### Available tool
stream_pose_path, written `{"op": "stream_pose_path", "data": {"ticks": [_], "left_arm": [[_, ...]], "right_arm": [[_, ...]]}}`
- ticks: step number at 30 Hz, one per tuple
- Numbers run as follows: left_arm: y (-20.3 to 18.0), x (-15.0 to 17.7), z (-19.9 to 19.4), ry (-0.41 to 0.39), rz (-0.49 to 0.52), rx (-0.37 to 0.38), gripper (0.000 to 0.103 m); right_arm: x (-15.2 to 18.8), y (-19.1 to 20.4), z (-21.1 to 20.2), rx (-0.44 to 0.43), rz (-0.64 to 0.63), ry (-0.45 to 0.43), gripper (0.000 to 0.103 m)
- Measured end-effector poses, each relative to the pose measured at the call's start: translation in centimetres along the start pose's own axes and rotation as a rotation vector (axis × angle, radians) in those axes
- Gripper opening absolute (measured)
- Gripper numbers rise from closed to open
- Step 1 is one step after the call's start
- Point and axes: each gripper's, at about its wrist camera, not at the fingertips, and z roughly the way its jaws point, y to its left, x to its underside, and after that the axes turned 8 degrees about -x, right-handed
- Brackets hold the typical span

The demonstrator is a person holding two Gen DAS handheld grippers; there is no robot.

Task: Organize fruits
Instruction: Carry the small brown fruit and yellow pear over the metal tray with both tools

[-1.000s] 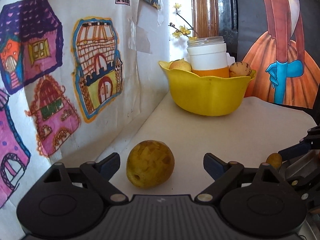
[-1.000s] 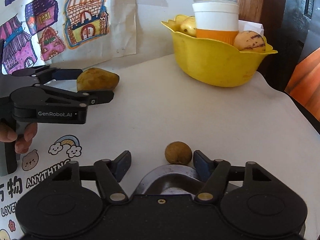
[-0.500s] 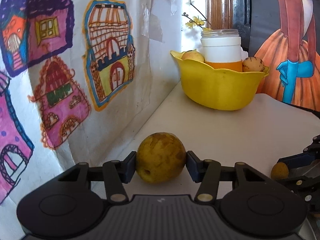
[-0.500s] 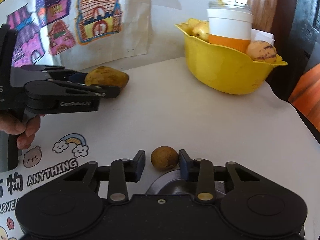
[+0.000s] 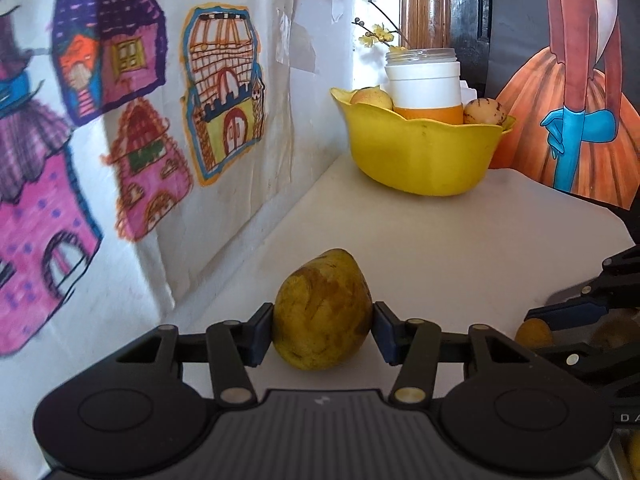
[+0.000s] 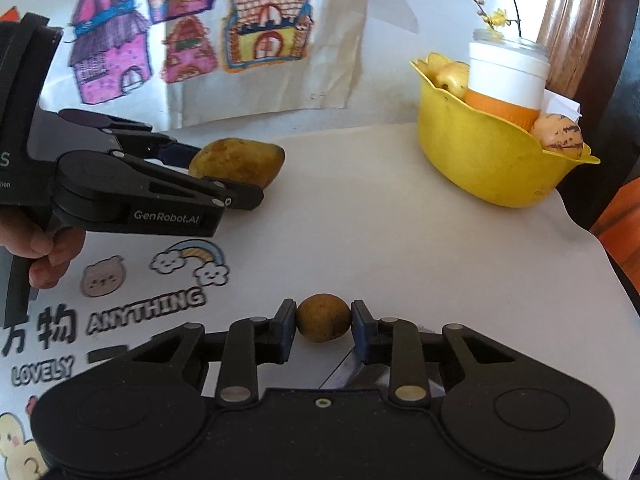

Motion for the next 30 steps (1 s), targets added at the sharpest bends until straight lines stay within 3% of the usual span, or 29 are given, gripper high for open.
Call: {"op": "stream_pose_path", "data": {"ticks": [8, 16, 30], "left_arm": [[-0.3, 2.1, -3.6, 0.029, 0.030, -0.006, 0.056], [-0.1, 3.9, -8.1, 0.054, -0.028, 0.011, 0.056], [-2.4, 5.7, -14.9, 0.017, -0.088, 0.068, 0.056]], "right_arm": [[1.2, 1.1, -1.9, -0.034, 0.001, -0.023, 0.031], [2.1, 2.9, -4.9, -0.069, 0.004, -0.071, 0.031], [6.0, 3.9, -12.0, -0.086, 0.053, -0.156, 0.031]]}}
